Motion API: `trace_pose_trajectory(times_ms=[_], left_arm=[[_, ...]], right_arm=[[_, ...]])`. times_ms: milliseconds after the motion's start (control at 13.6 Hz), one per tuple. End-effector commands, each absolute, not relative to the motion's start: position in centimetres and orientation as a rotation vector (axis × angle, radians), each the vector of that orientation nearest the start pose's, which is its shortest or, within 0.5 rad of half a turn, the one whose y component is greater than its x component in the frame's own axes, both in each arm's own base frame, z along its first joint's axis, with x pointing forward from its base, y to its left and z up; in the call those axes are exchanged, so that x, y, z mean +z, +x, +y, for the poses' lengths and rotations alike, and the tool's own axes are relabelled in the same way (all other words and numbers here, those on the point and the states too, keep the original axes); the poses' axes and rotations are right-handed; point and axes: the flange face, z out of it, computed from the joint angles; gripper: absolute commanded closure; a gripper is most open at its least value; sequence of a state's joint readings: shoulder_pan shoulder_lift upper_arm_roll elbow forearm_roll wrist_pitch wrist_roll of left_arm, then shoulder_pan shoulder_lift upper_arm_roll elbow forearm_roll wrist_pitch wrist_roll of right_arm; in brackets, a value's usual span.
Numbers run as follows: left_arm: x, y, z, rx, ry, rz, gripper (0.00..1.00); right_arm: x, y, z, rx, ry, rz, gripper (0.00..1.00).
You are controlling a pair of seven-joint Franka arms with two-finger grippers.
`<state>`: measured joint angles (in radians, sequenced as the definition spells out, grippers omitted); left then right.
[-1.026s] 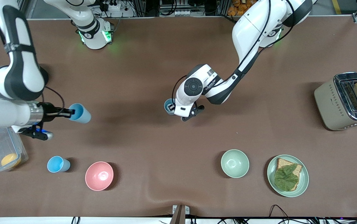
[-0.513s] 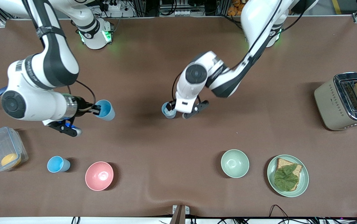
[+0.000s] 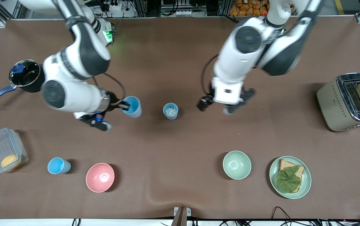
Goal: Stack blue cups with both arms
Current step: 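Retract the left gripper while the right gripper carries its cup over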
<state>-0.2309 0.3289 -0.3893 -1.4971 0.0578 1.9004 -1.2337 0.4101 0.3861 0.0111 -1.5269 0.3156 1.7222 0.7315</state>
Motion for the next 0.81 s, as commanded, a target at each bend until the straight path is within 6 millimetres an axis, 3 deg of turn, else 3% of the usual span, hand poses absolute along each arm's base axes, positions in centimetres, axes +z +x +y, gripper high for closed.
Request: trace_pose_trajectory(times_ms=[0,147,366,440,733], left_arm=[[52.2,57.2,-28.2,-0.004,-3.091,-0.752,0.0],[53.6,58.6,-22.1,0.007,-3.105,-0.57,0.0],[54.1,59.9,-15.8,0.033,-3.112,-0.432,0.0],[54.1,60.2,-14.3,0.033,-3.109,-0.455,0.0],[56.2,59.2,-12.9,0.028,-3.102,-0.387,0.0]], right_arm=[[41.5,56.6,35.0,0.455,-2.885,0.586,1.0],[38.6,55.6,38.6,0.433,-2.896,0.608,1.0],[34.8,54.3,41.9,0.434,-2.911,0.684,1.0],[34.2,54.1,42.3,0.432,-2.912,0.7,1.0],[33.5,54.3,42.1,0.428,-2.925,0.708,1.0]])
